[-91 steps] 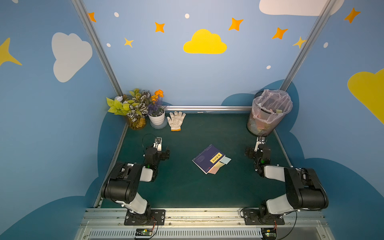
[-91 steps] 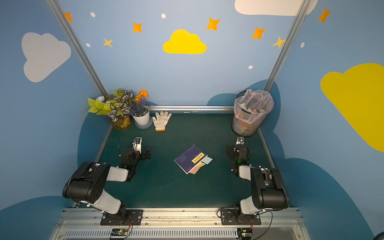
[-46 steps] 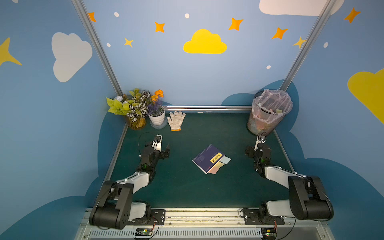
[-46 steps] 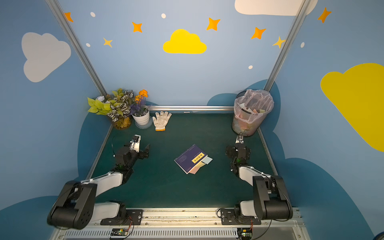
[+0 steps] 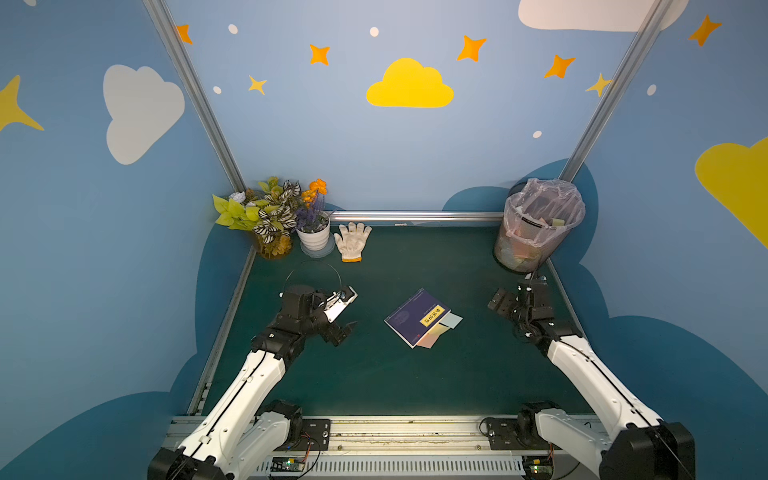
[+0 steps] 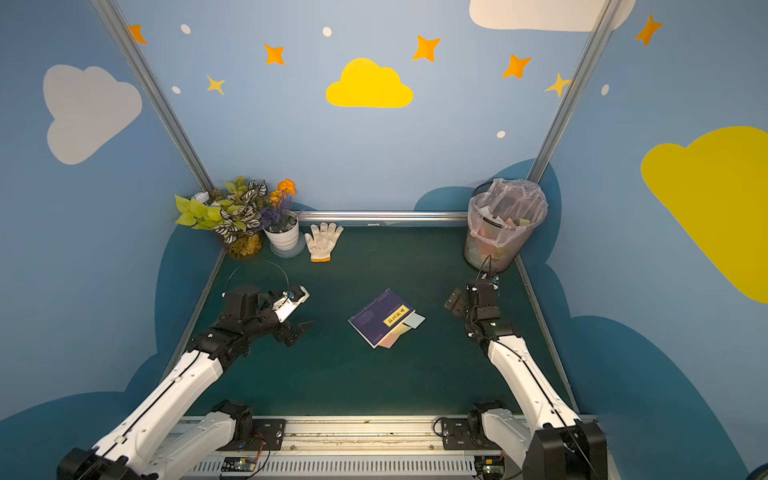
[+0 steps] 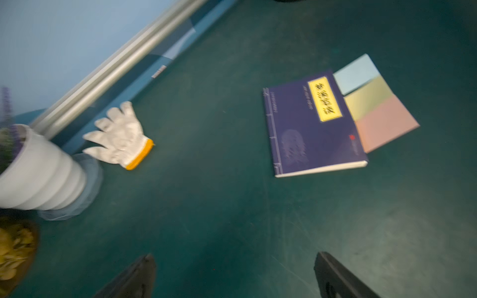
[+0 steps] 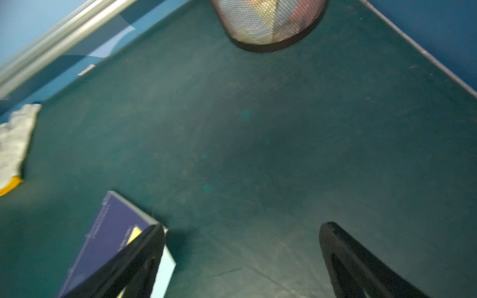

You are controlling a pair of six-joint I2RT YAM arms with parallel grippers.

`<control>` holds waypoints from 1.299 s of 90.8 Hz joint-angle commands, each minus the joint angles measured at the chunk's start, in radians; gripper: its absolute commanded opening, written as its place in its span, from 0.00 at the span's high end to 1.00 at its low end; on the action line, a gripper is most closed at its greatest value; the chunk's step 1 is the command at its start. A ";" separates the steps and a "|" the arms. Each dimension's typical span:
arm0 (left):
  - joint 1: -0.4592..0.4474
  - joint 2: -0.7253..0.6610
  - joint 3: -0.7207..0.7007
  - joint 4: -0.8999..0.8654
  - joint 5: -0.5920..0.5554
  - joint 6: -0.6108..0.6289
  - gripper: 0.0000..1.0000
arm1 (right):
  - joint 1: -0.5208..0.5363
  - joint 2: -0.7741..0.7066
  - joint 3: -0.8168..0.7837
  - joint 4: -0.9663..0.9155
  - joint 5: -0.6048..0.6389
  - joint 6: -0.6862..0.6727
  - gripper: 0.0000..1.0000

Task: Peel off the used sticky note
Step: Move the book to the center of the board.

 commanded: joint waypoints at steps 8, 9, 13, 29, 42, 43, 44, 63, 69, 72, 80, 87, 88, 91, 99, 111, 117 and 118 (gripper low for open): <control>-0.070 0.123 0.108 -0.252 -0.012 0.012 0.00 | -0.074 -0.128 -0.141 0.119 -0.250 0.145 0.02; -0.074 0.130 0.114 -0.255 -0.013 0.010 0.00 | -0.073 -0.129 -0.139 0.120 -0.253 0.143 0.02; -0.080 0.174 0.138 -0.267 -0.049 -0.006 0.00 | -0.065 -0.124 -0.119 0.086 -0.253 0.120 0.03; -0.126 0.350 0.230 -0.321 -0.112 -0.004 0.00 | 0.062 0.064 0.105 -0.170 -0.260 -0.069 0.06; -0.163 0.485 0.304 -0.326 -0.179 -0.010 0.01 | 0.150 0.270 0.283 -0.319 -0.305 -0.173 0.06; -0.163 0.493 0.312 -0.326 -0.180 -0.013 0.02 | 0.154 0.285 0.296 -0.329 -0.313 -0.181 0.06; -0.163 0.505 0.320 -0.326 -0.182 -0.015 0.03 | 0.155 0.302 0.306 -0.336 -0.319 -0.191 0.06; -0.164 0.698 0.499 -0.325 -0.203 -0.039 0.59 | 0.185 0.608 0.513 -0.471 -0.437 -0.261 0.22; -0.165 0.757 0.543 -0.323 -0.193 -0.048 0.80 | 0.190 0.669 0.553 -0.485 -0.458 -0.280 0.30; -0.165 0.784 0.561 -0.323 -0.186 -0.052 0.82 | 0.191 0.689 0.564 -0.480 -0.458 -0.282 0.31; -0.176 0.858 0.601 -0.330 -0.178 -0.056 0.83 | 0.191 0.742 0.593 -0.476 -0.475 -0.291 0.31; -0.187 0.910 0.626 -0.340 -0.178 -0.055 0.83 | 0.193 0.791 0.619 -0.476 -0.493 -0.294 0.31; -0.188 0.914 0.628 -0.341 -0.176 -0.055 0.83 | 0.194 0.798 0.623 -0.477 -0.494 -0.296 0.31; -0.190 0.928 0.635 -0.346 -0.168 -0.056 0.82 | 0.195 0.817 0.634 -0.478 -0.504 -0.298 0.31; -0.192 0.945 0.632 -0.356 -0.137 -0.054 0.79 | 0.201 0.870 0.668 -0.484 -0.514 -0.305 0.30; -0.192 0.929 0.591 -0.359 -0.110 -0.037 0.74 | 0.214 0.948 0.735 -0.496 -0.513 -0.324 0.29; -0.193 0.909 0.562 -0.363 -0.112 -0.029 0.73 | 0.221 0.987 0.778 -0.511 -0.505 -0.336 0.28; -0.192 0.902 0.556 -0.363 -0.114 -0.028 0.73 | 0.221 0.995 0.787 -0.516 -0.503 -0.338 0.27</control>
